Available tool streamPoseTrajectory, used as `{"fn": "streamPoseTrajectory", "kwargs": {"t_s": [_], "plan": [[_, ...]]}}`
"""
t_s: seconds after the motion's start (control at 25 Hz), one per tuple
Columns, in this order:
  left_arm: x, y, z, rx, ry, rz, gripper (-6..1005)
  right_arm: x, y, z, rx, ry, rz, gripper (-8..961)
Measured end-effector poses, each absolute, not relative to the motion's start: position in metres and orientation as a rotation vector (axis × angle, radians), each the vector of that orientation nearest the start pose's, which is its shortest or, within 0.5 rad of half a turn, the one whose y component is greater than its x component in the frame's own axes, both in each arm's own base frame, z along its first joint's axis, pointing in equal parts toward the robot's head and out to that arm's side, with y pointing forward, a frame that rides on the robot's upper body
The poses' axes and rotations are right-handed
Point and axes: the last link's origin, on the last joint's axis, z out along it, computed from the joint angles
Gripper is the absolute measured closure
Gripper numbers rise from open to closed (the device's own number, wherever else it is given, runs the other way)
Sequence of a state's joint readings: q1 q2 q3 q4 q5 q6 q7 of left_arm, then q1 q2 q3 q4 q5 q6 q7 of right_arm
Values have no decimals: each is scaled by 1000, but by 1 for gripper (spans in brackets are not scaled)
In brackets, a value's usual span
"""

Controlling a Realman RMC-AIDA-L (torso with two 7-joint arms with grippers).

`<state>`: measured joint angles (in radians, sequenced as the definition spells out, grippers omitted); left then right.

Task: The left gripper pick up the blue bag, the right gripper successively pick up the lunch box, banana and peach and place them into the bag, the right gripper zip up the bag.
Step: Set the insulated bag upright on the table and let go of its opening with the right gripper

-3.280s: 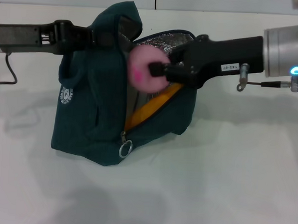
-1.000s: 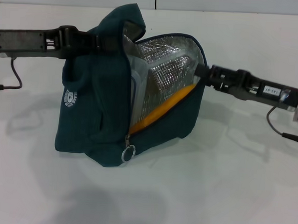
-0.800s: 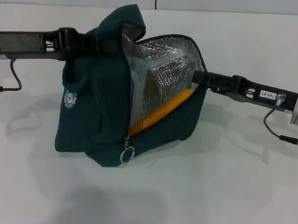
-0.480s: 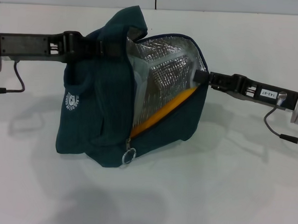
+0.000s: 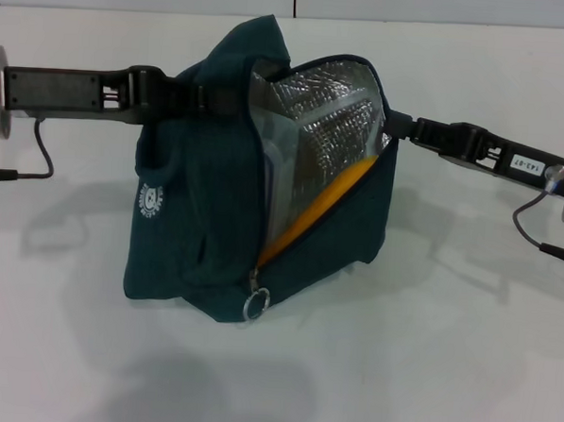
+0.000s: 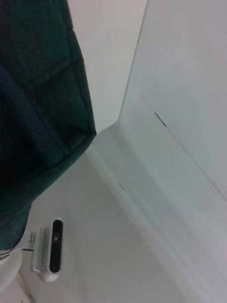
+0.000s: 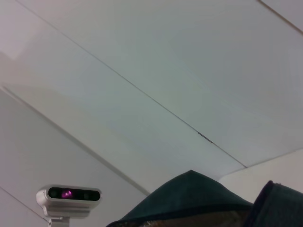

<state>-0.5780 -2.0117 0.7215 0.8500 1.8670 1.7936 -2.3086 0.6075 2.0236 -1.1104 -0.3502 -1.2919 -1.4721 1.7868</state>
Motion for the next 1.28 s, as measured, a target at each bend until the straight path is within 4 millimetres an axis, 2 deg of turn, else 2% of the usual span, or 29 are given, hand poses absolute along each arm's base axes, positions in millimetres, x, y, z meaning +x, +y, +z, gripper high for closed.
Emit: {"fn": "streamPoseTrajectory", "kwargs": {"t_s": [0.04, 0.32, 0.56, 0.76, 0.92, 1.16, 1.28], "plan": [[-209, 341, 60, -2660, -1547, -940, 948, 216, 348, -23, -2478, 1395, 1302, 895], [-204, 341, 54, -2689, -1544, -937, 948, 216, 344, -18, -2470, 1372, 1363, 933], [-187, 340, 47, -2772, -1521, -970, 948, 212, 335, 9, -2523, 1172, 1437, 923], [-173, 341, 34, -2820, -1528, -989, 948, 214, 320, 36, -2541, 1007, 1454, 914], [-171, 345, 20, -2808, -1557, -1009, 948, 221, 312, 48, -2526, 986, 1463, 907], [-174, 349, 0, -2777, -1556, -1007, 948, 226, 311, 51, -2516, 998, 1446, 896], [-175, 349, -3, -2772, -1566, -1011, 948, 227, 315, 53, -2514, 994, 1427, 891]]}}
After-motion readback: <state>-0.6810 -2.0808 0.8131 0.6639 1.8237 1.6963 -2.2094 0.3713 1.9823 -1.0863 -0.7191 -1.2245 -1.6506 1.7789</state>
